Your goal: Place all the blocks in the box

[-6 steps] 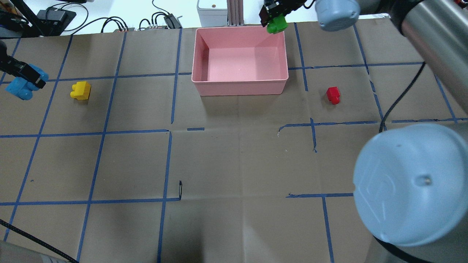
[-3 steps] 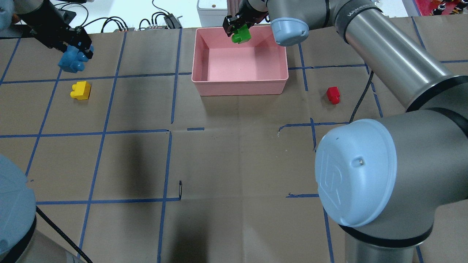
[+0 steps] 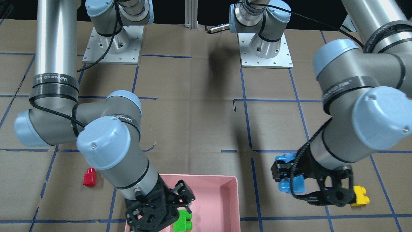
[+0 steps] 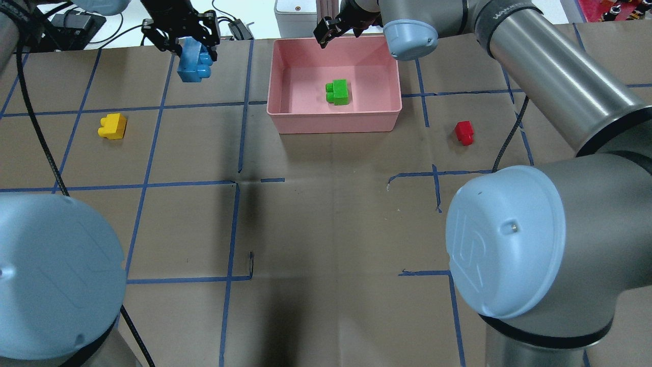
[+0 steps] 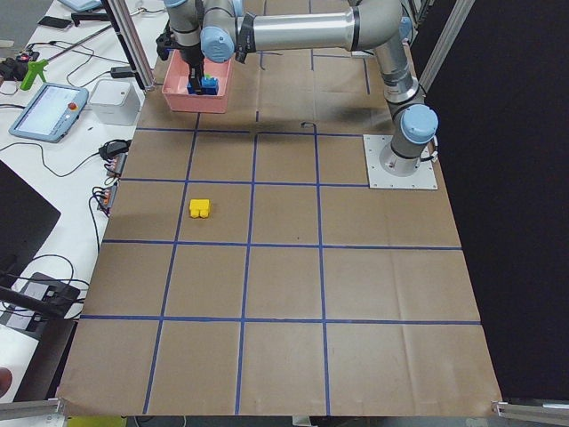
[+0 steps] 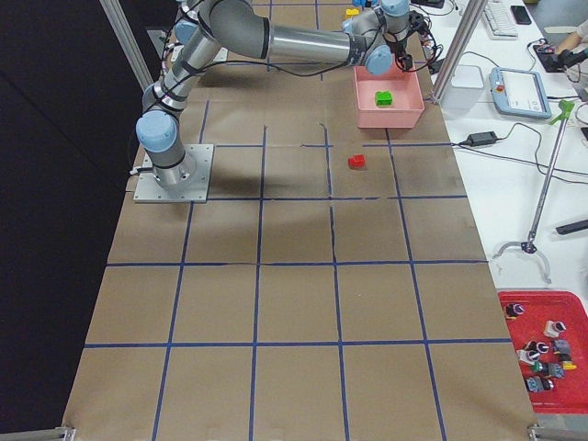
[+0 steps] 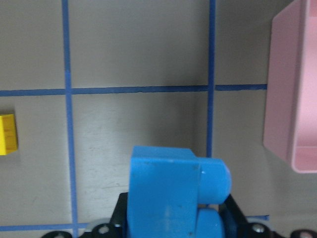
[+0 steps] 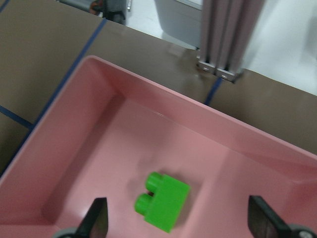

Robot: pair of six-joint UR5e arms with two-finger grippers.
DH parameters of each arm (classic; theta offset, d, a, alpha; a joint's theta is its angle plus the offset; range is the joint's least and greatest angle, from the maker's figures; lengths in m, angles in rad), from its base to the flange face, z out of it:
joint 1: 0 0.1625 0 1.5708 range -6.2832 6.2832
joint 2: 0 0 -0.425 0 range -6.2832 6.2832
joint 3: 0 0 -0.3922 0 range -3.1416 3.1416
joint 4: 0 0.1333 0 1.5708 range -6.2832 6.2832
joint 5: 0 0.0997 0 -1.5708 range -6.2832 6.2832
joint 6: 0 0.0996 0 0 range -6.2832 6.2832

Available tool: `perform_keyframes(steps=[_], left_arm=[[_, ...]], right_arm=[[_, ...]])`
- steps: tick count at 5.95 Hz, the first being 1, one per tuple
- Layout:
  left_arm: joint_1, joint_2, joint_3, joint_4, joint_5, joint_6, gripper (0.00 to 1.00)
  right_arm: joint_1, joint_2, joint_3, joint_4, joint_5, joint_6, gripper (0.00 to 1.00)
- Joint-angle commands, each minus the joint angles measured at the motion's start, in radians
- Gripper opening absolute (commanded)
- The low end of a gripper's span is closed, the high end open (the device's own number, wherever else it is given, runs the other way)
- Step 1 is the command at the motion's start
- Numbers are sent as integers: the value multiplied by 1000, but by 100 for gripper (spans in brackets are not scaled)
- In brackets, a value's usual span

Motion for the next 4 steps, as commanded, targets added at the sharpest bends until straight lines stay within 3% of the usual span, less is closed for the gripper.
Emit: perform_keyframes(steps=[1,2,4], left_arm=[[-104,-49,21,9,-2,-140,22],[-156,-67,30,68,-11,-241,21],[-263,-230,204,103,-11,-360,21]], right_arm=[[-110,-87,5,242,-166,-99,100],[-170,-92,23,259,-262,-97,100],[-215,-112,174,178,-268,-95,98]])
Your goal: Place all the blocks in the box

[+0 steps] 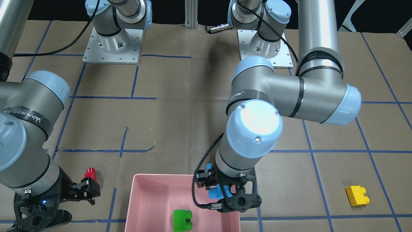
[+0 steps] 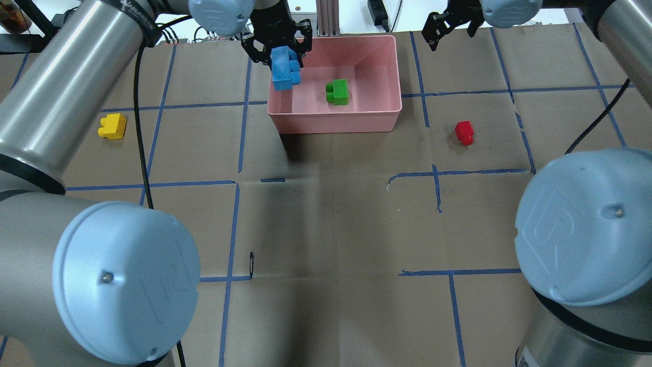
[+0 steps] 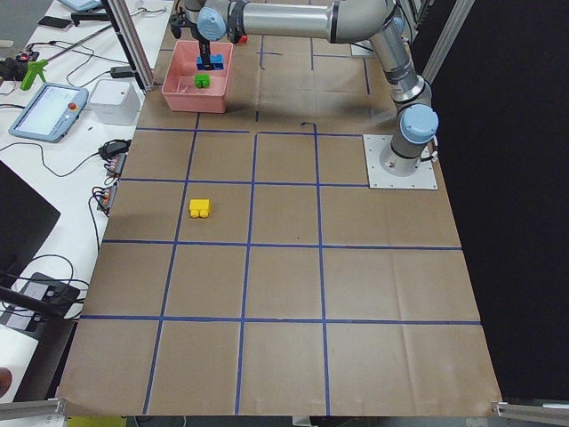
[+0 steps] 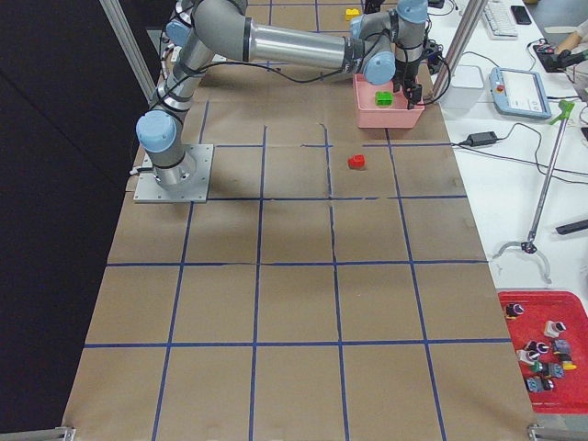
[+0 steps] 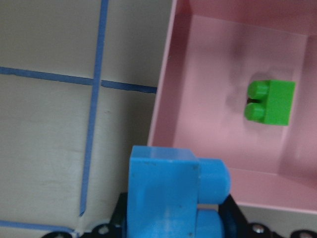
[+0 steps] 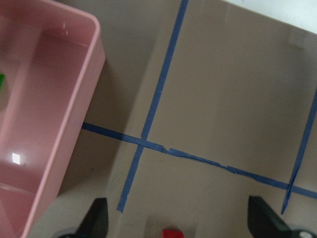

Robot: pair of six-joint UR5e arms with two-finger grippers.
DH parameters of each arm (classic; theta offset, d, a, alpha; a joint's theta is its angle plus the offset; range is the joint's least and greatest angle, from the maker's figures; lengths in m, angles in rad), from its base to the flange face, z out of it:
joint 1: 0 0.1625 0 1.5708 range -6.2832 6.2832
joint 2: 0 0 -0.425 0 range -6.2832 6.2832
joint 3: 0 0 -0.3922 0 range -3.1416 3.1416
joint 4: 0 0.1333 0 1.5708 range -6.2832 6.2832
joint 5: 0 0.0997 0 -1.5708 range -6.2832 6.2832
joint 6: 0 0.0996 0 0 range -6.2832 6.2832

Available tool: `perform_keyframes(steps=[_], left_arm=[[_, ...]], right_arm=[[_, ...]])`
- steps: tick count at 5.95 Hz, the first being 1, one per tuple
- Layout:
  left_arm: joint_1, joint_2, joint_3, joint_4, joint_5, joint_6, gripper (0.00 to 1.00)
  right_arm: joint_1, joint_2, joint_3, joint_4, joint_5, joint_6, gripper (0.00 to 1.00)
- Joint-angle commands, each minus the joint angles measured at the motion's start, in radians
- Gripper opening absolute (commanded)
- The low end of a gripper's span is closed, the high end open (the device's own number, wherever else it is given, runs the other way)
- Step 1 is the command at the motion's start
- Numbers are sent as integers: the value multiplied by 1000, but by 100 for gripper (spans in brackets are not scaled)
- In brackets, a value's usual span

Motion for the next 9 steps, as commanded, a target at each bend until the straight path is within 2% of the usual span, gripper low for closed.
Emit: perform_keyframes(steps=[1,2,3,4,6,7,8,9], left_arm=[[-54,-188,191,32,-1,-56,21],[-56,-245,207,95,0,-56,22],[-56,-238,193,94,4,-50,49],[-56,-231,186,94,2,-50,99],[-45,-134,181,54,8,-41,99],[-18,-64,178,-28,8,-23,99],[46,26,175,-147,10,69,99],[135,88,132,-197,13,202,99]], right_arm=[[-28,-61,226,-170,-24,5,98],[-70,-108,409,-314,-14,5,98],[-113,-116,546,-471,-6,5,98],[-116,-97,624,-603,-8,9,98],[-105,-103,664,-615,-9,121,98],[-96,-97,663,-616,-8,124,98],[-95,-98,652,-616,-6,124,96],[-93,-90,649,-618,11,124,96]])
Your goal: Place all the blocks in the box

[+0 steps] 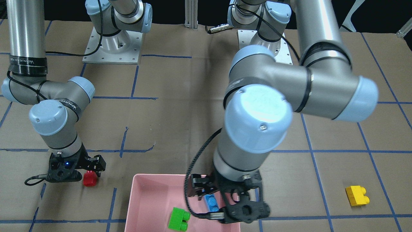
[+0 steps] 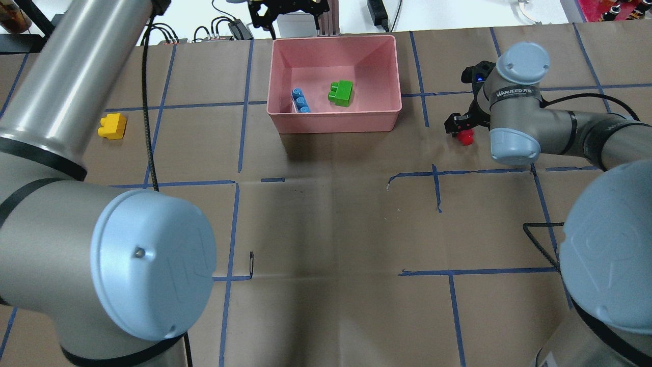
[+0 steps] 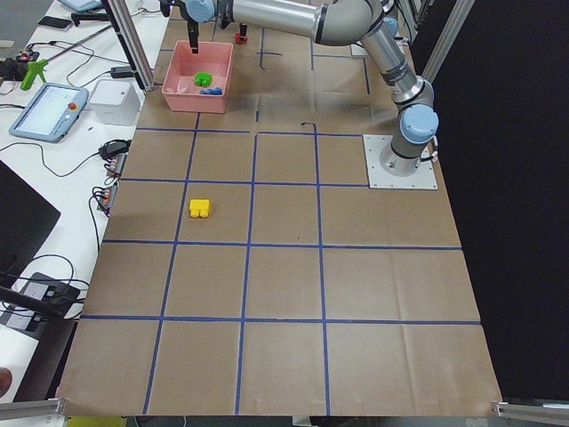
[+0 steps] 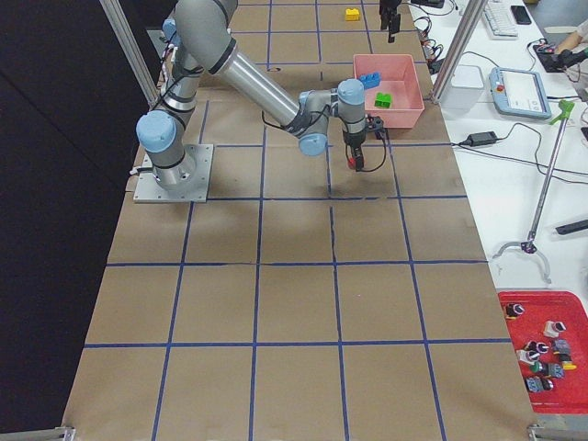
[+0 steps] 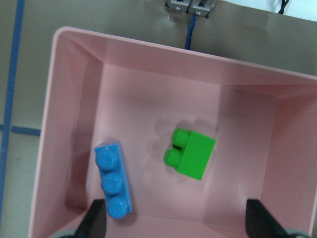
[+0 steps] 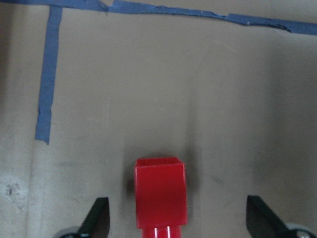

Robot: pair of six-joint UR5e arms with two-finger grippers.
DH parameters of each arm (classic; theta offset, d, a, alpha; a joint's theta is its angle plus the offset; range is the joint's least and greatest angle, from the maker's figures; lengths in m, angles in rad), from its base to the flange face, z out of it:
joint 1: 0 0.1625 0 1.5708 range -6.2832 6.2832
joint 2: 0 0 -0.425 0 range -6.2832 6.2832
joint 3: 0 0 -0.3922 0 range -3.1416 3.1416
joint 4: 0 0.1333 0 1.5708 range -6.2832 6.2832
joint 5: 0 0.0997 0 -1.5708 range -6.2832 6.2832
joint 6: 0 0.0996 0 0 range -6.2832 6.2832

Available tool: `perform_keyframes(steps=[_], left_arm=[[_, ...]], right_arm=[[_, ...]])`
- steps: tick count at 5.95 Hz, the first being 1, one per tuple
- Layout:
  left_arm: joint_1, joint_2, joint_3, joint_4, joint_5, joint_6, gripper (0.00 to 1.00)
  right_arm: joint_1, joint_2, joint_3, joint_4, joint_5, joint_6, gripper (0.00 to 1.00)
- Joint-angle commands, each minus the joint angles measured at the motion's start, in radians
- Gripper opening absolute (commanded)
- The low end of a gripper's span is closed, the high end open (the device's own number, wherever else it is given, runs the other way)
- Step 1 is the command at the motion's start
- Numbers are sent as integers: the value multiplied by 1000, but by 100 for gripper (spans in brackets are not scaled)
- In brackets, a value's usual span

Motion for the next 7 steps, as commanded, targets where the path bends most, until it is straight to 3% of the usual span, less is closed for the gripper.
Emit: perform_keyframes(steps=[1,2,3,4,5,7], left_arm=[[176,122,-104,-62,2,225,99],[265,182,-188,-67,2,338,99],[322,216,-262,-51,19,447,99],[395,207,-278,-30,19,530,99],[495,181,-278,1,19,616,99],[617,94,-264,82,41,721,99]], right_arm=[[8,26,-13,-21,21,1,96],[8,41,-13,-38,21,1,96],[8,40,-13,-31,18,9,68],[11,39,-10,-25,15,11,20],[11,37,-9,0,25,8,4],[11,0,-41,55,29,0,4]])
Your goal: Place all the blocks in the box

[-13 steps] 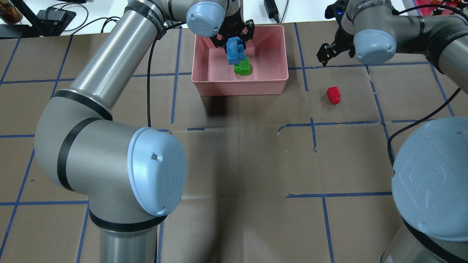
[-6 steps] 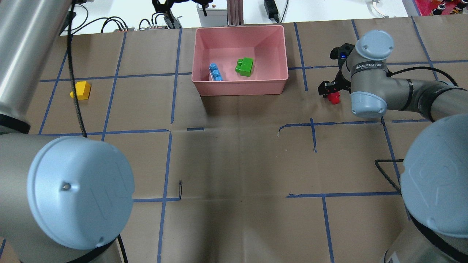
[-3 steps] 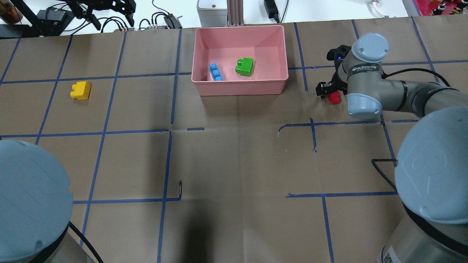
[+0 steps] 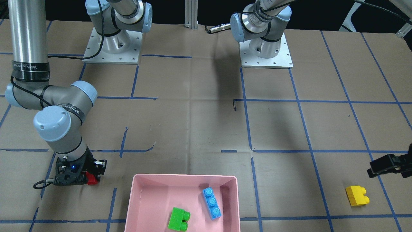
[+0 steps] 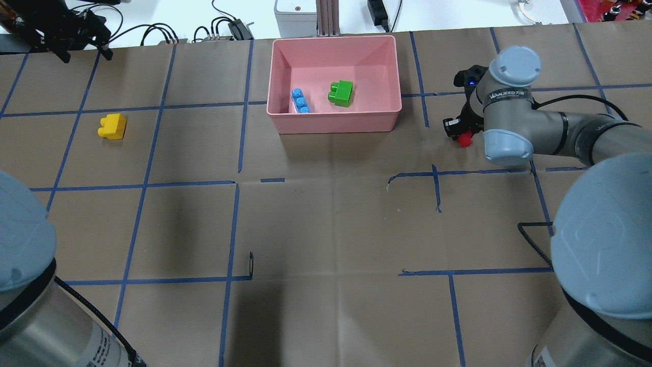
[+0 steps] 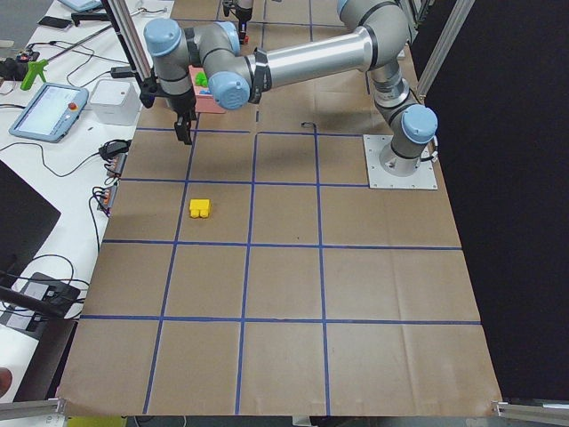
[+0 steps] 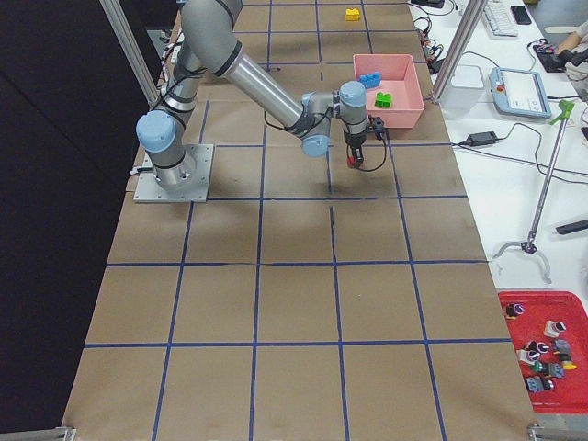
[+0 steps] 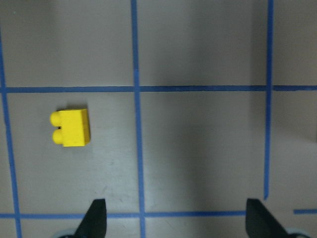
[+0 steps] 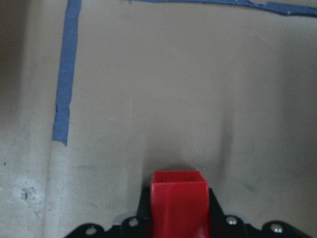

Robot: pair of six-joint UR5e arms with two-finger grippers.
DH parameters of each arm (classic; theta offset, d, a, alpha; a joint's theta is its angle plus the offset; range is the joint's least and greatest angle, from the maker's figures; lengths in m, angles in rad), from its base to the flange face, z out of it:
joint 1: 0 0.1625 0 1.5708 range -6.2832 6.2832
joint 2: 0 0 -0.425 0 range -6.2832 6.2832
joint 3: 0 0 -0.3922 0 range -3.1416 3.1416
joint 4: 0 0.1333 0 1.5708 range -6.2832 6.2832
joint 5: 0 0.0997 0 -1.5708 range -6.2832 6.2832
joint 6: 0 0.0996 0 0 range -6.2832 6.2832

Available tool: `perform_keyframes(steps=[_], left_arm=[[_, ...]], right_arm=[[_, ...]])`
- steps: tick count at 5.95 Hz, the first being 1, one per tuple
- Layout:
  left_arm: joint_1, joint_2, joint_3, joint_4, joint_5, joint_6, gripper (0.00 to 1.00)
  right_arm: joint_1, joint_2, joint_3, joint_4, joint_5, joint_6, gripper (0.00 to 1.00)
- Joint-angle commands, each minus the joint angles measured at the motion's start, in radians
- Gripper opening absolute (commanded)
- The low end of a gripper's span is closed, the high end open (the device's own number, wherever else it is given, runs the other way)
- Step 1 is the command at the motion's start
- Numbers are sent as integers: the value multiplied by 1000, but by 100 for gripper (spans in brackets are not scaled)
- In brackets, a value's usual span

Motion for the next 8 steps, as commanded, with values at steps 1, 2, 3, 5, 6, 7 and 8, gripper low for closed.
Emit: perform_keyframes(steps=[1,2,3,5,6,7,8], left_arm=[[66,-68,-8,68,15,42,99],[67,-132,-11,135,16,42,99],[75,-201,-8,186,12,42,99],[77,-243,-37,200,1,33,99],[81,-250,-72,214,1,33,99],[83,-252,-103,226,3,38,99],[84,-253,-129,258,3,42,99]], right_arm=[[3,-79,-124,178,3,-4,4],[27,-110,-307,433,62,-4,4],[69,-98,-496,676,114,9,4],[203,-2,-620,680,234,210,5],[281,85,-623,485,242,274,6],[317,165,-636,345,242,299,6],[322,193,-663,330,241,290,7]])
